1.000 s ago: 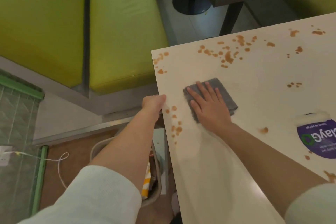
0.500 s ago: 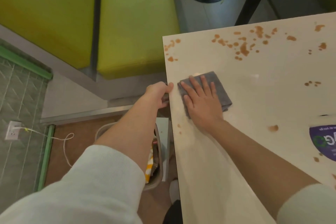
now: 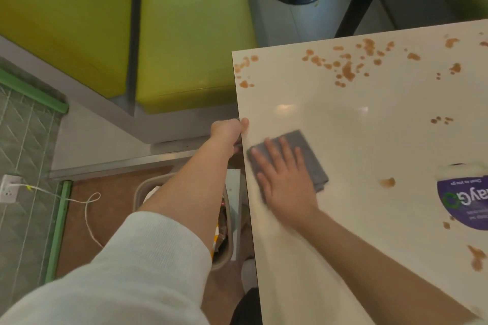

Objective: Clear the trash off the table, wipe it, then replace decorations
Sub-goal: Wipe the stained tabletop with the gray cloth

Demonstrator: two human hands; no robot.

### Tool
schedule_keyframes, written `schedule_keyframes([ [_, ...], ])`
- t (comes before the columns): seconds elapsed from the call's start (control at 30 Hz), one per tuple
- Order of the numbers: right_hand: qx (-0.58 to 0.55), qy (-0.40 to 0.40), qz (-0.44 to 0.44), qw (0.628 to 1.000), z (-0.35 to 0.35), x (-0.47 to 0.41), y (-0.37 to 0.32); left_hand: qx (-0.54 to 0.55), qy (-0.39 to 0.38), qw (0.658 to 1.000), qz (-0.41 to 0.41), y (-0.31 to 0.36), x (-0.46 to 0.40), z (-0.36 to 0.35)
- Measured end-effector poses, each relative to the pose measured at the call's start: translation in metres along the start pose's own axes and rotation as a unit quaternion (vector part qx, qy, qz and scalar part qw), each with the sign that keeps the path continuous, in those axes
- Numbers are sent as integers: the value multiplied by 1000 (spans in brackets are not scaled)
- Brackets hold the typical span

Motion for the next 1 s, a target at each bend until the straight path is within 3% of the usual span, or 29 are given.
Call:
schedule_keyframes([
  [0.1,-19,-54,114,992,8,13,8,-1,6,1000,-4,-1,1,-1],
  [0.17,-4,-49,89,995,7,-7,31,-9,19,1000,-11,-1,0,-2],
  [0.3,27,-18,-74,997,3,-37,40,-60,58,995,-52,-4,-3,-7],
  [0.37,5,-21,-55,998,1,-17,12,-72,66,993,-64,-4,-2,-8],
  [0.5,-45,-76,82,993,14,27,-7,-89,67,991,-81,-6,-2,-9],
  [0.77,22,4,-34,999,16,-65,65,-128,73,974,-174,-14,6,-20],
  [0.93,6,15,57,998,7,-68,64,-149,118,971,-146,-18,-4,-30],
  [1.0,15,29,32,999,8,-95,83,-164,128,968,-142,-14,-8,-33],
])
Point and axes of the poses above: each hand's wrist, its own x-axis away from the middle knuckle, its own z-axis out of the back of the hand, y = z × x, the point moved 1 cm from there along -x, towards the middle knuckle, and after that the axes turned 14 degrees about y, right-handed, at the moved point
